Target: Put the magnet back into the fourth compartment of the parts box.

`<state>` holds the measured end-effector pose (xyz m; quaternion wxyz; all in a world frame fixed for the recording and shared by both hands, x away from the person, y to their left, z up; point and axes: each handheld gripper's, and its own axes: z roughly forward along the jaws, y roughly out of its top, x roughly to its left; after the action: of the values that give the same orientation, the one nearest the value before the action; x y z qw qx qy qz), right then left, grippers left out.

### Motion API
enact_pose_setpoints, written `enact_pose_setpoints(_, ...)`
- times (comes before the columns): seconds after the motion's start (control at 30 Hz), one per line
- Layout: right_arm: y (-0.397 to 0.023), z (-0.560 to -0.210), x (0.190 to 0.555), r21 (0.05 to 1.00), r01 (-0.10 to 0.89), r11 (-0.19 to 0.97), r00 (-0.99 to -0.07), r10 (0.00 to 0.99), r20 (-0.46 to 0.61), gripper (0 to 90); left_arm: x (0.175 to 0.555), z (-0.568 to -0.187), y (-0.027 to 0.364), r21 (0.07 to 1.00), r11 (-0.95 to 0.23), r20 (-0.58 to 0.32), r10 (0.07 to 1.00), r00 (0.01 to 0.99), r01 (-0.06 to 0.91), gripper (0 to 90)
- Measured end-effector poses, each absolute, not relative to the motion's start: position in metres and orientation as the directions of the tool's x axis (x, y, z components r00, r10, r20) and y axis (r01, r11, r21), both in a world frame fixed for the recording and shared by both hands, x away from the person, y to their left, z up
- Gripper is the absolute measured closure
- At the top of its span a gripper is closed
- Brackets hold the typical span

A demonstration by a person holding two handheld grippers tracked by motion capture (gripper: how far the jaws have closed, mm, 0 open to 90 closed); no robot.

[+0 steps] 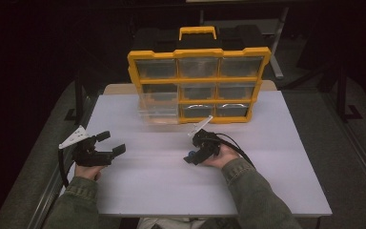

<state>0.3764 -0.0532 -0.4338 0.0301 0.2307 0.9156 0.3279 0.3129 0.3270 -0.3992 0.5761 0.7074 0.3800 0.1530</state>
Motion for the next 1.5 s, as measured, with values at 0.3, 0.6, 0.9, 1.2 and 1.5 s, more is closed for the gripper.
enact_pose_setpoints(0.3, -0.054, -0.437, 0.377, 0.587, 0.422, 0.691, -0.885, 0.455, 0.101, 38.5, 0.313, -0.4, 0.326, 0.929, -0.053, -0.221, 0.713, 0.666, 0.366, 0.0)
enact_pose_setpoints(0.6, -0.053, -0.438, 0.375, 0.576, 0.424, 0.699, -0.882, 0.464, 0.086, 57.1, 0.313, -0.4, 0.326, 0.929, -0.053, -0.222, 0.712, 0.666, 0.366, 0.0)
enact_pose_setpoints(0.9, -0.053, -0.438, 0.374, 0.579, 0.432, 0.691, -0.876, 0.474, 0.087, 60.8, 0.313, -0.4, 0.326, 0.93, -0.051, -0.222, 0.712, 0.666, 0.365, 0.0)
enact_pose_setpoints(1.2, -0.057, -0.432, 0.374, 0.6, 0.428, 0.676, -0.876, 0.473, 0.091, 60.8, 0.313, -0.4, 0.326, 0.929, -0.049, -0.224, 0.712, 0.666, 0.366, 0.0)
enact_pose_setpoints(1.5, -0.061, -0.42, 0.373, 0.619, 0.423, 0.662, -0.876, 0.474, 0.092, 60.8, 0.313, -0.4, 0.326, 0.929, -0.047, -0.227, 0.711, 0.665, 0.367, 0.0)
